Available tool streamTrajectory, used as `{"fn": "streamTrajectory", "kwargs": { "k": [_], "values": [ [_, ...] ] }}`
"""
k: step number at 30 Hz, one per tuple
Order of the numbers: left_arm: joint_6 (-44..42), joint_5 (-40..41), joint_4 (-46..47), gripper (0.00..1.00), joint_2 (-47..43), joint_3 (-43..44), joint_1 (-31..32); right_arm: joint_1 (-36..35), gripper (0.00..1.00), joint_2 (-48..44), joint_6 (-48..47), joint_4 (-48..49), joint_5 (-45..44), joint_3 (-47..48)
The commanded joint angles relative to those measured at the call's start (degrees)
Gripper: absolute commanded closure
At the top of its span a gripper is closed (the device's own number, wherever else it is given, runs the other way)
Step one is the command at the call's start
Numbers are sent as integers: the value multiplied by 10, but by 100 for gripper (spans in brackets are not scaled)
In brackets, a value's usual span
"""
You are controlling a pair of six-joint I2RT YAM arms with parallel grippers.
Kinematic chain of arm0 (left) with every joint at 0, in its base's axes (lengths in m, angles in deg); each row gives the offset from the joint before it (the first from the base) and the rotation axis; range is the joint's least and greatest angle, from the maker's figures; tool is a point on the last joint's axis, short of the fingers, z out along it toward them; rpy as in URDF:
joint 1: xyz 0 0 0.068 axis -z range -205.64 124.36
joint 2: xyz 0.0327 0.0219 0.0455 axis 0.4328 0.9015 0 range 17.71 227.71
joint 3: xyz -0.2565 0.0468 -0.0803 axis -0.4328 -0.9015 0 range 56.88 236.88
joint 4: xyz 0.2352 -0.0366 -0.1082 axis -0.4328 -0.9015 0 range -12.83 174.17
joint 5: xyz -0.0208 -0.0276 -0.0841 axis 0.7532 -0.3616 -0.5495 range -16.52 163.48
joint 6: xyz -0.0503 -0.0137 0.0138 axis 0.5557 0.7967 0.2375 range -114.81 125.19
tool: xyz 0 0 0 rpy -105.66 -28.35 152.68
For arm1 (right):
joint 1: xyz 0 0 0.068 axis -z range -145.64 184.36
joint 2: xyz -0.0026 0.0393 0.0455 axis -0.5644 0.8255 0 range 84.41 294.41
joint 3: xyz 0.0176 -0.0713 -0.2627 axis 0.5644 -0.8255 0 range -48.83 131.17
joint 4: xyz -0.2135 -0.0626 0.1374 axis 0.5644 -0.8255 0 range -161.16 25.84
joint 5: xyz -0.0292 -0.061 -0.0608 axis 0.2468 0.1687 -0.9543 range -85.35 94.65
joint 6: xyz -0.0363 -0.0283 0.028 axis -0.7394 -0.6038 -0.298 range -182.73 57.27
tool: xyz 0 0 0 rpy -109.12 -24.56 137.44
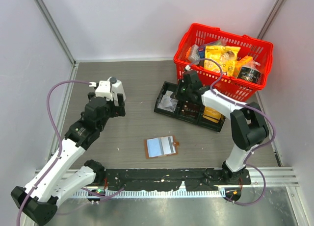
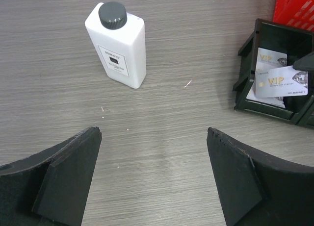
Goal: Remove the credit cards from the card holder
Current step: Place the credit card in the storage box.
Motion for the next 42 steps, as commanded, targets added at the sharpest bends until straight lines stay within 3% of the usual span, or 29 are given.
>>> {"fn": "streamTrajectory", "kwargs": {
  "k": [1, 4, 6, 9, 14, 22, 30, 35, 42],
  "values": [
    [-17, 37, 26, 7, -3, -5, 15, 0, 99, 31, 37, 28, 7, 38],
    [-20, 41, 29, 7, -5, -7, 20, -5, 99, 43, 44, 22, -3, 45],
    [-22, 43, 31, 7, -6, -9, 20, -8, 93, 46, 41, -4, -28, 56],
    [-22, 44, 33, 6, -5, -10, 24, -13, 74, 32, 20, -39, -66, 65],
    [-22, 37, 34, 6, -1, -11, 28, -24, 59, -23, -15, -96, -142, 74],
    [-16, 4, 28, 6, 16, -8, 41, -78, 56, -101, -60, -165, -181, 57],
    [39, -123, -29, 12, 84, 35, 60, -176, 55, -192, -20, -167, -177, -38],
    [111, -183, -92, 20, 148, 58, 72, -257, 53, -200, 31, -131, -149, -108],
    [259, -187, -42, 29, 184, 9, 150, -317, 53, -156, 75, -66, -147, -166]
  ]
}}
